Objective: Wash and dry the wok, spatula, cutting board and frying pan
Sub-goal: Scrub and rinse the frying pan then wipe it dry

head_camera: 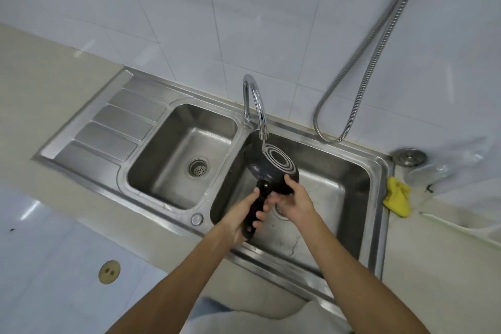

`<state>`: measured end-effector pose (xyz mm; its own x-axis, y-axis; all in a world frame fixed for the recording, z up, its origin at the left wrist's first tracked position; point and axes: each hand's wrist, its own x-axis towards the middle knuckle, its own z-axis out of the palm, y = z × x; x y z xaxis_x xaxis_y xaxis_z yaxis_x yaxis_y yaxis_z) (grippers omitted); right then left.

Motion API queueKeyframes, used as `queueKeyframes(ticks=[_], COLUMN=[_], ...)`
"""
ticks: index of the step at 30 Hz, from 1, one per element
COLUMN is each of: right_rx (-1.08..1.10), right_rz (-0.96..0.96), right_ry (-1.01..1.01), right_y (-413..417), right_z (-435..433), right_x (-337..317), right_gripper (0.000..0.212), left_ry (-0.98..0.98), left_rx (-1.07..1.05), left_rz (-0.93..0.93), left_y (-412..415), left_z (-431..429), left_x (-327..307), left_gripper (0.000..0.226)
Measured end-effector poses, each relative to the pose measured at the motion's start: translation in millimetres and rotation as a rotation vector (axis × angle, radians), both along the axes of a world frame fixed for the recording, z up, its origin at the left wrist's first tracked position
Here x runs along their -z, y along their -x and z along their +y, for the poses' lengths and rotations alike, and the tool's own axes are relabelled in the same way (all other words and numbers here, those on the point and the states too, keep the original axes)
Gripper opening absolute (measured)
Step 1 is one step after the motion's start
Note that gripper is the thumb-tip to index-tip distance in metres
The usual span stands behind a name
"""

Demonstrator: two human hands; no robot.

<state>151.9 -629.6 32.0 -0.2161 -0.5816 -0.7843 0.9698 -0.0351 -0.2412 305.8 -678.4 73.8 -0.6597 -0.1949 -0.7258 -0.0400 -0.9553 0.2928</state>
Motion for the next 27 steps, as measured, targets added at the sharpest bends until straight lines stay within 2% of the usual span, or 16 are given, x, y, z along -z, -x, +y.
queueKeyframes(ticks=[2,4,7,9,12,16,18,19,21,24,27], right_rx=[0.050,0.041,-0.033,-0.099,-0.174,-0.237,-0.264,-0.271,-0.287,-0.382,-0.610], right_rz=[-0.008,0.026,0.180,0.314,0.494,0.741,0.880,0.947,1.040,1.080,1.267], right_ry=[0.048,0.051,0.041,0.007,-0.051,-0.166,-0.235,-0.261,-0.274,-0.251,-0.432], right_y=[2.3,3.6,4.2,3.9,1.3,-20.2,-32.3,-36.0,-39.9,-45.0,-38.4], right_z=[-2.8,-8.1,-22.7,-31.6,-46.8,-71.5,-82.2,-87.6,-95.5,-96.0,-94.3], right_x=[-4.4,-8.4,-11.1,-10.6,-8.2,-6.4,-5.4,-5.0,-4.6,-2.7,15.2], right_gripper=[0.040,0.030,0.016,0.014,0.018,0.018,0.011,0.008,0.021,0.024,0.014], left_ry=[-0.092,-0.099,0.103,0.231,0.502,1.084,1.239,1.254,1.284,1.209,1.090], left_rx=[-0.090,-0.091,0.046,0.124,0.290,0.712,0.835,0.840,0.834,0.904,0.984], left_rz=[0.043,0.038,-0.139,-0.268,-0.418,-0.624,-0.691,-0.700,-0.682,-0.535,-0.441], left_y=[-4.2,-9.2,-17.2,-21.2,-19.2,-0.9,8.4,10.0,6.7,-4.7,-18.5], left_z=[5.0,6.6,0.1,-8.9,-28.0,-52.8,-56.1,-58.4,-69.8,-92.1,-112.6], left_x=[2.1,5.9,15.1,20.1,20.2,21.5,26.6,28.2,31.4,37.9,44.6], left_gripper=[0.049,0.051,0.048,0.037,0.013,0.030,0.033,0.033,0.033,0.044,0.054])
